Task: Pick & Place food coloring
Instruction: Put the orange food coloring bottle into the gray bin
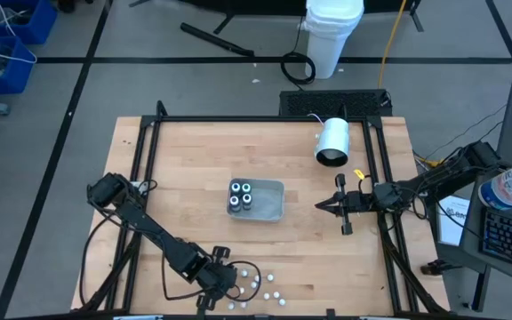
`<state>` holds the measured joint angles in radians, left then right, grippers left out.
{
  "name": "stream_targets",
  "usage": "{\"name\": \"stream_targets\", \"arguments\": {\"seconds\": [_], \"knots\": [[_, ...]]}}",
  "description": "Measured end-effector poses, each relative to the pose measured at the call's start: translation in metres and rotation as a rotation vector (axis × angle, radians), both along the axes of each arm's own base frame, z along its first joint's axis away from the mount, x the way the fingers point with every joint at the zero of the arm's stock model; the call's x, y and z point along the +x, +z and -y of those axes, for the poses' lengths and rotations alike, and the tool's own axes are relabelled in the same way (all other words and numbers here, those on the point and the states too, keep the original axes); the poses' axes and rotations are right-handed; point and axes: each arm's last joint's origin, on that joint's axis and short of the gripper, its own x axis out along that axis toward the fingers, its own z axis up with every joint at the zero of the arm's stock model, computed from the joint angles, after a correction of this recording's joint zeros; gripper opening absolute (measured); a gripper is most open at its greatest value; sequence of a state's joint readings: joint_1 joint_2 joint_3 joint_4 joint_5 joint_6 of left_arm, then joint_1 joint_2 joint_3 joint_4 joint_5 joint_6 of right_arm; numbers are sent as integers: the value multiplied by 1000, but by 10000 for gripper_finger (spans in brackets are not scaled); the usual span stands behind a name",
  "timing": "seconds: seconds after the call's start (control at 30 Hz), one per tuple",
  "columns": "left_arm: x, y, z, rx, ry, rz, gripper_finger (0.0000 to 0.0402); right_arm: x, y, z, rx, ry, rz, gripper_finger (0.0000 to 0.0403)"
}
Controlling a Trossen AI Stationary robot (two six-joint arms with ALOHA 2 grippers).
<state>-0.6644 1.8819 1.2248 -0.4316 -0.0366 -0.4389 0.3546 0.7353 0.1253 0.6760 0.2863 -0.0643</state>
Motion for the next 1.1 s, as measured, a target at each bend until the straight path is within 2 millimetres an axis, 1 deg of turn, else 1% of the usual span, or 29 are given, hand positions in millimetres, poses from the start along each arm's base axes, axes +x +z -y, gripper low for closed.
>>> {"name": "stream_targets", "arguments": {"seconds": [0.1,0.23,0.3,0.43,0.5,0.57,0.67,0.8,0.9,1.0,1.1], "knots": [[2,18,-4,-24,3,30,64,0,0,0,0,0,0,0],[4,46,-10,17,-11,89,72,0,0,0,0,0,0,0],[9,65,-14,55,1,139,68,0,0,0,-2,-2,0,0],[27,103,-24,133,-22,218,55,0,0,0,-3,-3,1,0],[38,120,-32,150,-58,258,55,0,0,0,-1,-3,0,0],[46,135,-43,182,-82,282,55,0,0,0,-1,-3,-1,0],[61,156,-71,223,-74,339,55,0,0,0,-1,-3,-1,0],[76,166,-117,280,-2,325,55,0,0,0,-1,-3,-3,0],[87,161,-153,318,64,296,55,0,-1,0,-3,-3,-8,0],[99,144,-181,367,92,243,55,0,-1,0,-5,-3,-12,0],[112,122,-192,405,68,192,55,0,-2,0,-8,-4,-17,0]]}}
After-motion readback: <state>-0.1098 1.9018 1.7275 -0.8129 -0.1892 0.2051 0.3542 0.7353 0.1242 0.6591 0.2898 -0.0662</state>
